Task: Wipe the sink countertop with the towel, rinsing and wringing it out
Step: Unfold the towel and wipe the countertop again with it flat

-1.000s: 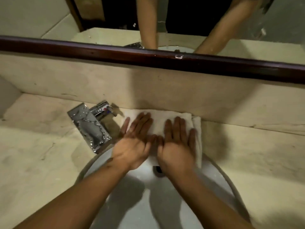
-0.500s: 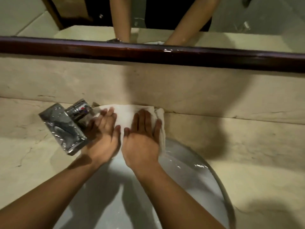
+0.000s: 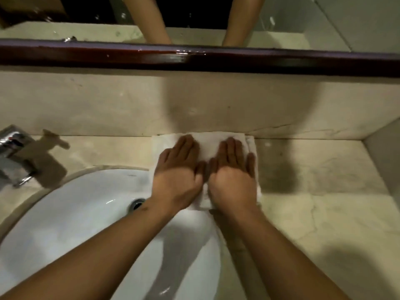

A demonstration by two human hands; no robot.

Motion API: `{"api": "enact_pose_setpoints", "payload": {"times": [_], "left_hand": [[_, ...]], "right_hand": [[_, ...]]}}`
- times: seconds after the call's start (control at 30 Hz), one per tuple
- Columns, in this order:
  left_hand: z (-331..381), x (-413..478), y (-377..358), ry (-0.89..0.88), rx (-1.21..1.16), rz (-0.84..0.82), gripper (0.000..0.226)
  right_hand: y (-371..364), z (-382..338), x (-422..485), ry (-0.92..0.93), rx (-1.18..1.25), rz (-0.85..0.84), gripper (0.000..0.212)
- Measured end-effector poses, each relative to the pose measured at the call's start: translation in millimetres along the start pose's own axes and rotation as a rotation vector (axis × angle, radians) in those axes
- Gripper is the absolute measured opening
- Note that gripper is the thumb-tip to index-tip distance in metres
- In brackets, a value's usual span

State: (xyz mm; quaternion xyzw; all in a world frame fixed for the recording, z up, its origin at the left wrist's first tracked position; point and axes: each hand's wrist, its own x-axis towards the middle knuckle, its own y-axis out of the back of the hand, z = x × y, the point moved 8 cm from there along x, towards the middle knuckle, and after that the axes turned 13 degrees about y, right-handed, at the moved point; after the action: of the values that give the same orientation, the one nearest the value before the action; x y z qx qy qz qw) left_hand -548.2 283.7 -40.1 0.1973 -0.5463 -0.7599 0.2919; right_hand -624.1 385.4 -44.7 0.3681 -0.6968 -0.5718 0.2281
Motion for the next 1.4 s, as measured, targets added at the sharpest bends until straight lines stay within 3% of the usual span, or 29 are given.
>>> {"api": "enact_pose_setpoints", "payload": {"times": [0.17,0.3,0.53,0.83,0.97,1.1,1.2,1.4], "left_hand": [[119.5,-4.7,-45.2,-0.048,0.009,-0.089,0.079],[168.0,-15.1,-64.2,-0.08,0.077,-0.135,0.078],[183.6,-98.3,-70.7,-0.097,0.082,-0.1,0.079],[179.2,-271.5,-66.2,-0.134,0.055,-0.203,0.084],[156.2,-281.8,-57.6,-0.305,0.11,-0.307,0.096],[142.2,-267.5,-53.7,-0.447,0.181,-0.407,0.115],[143.3,-266.7,-56.0,-0.447,0.175,-0.437,0.122],[149.6,-270.3,-50.7,-0.391,0.158,-0.495,0.129]], "right_hand": [[26.2,123.6,-35.1,0.011,-0.098,0.119,0.059],[34.2,173.9,-57.9,0.003,-0.126,0.092,0.066],[27.2,179.0,-145.8,0.004,-0.11,0.058,0.065],[3.0,158.2,-314.6,0.071,-0.028,0.04,0.064],[11.2,167.0,-336.9,0.237,0.024,-0.024,0.07],[18.4,184.6,-326.7,0.321,0.046,-0.266,0.089],[15.6,188.0,-324.1,0.353,0.032,-0.371,0.103],[20.1,189.0,-325.2,0.356,0.114,-0.334,0.119]]}}
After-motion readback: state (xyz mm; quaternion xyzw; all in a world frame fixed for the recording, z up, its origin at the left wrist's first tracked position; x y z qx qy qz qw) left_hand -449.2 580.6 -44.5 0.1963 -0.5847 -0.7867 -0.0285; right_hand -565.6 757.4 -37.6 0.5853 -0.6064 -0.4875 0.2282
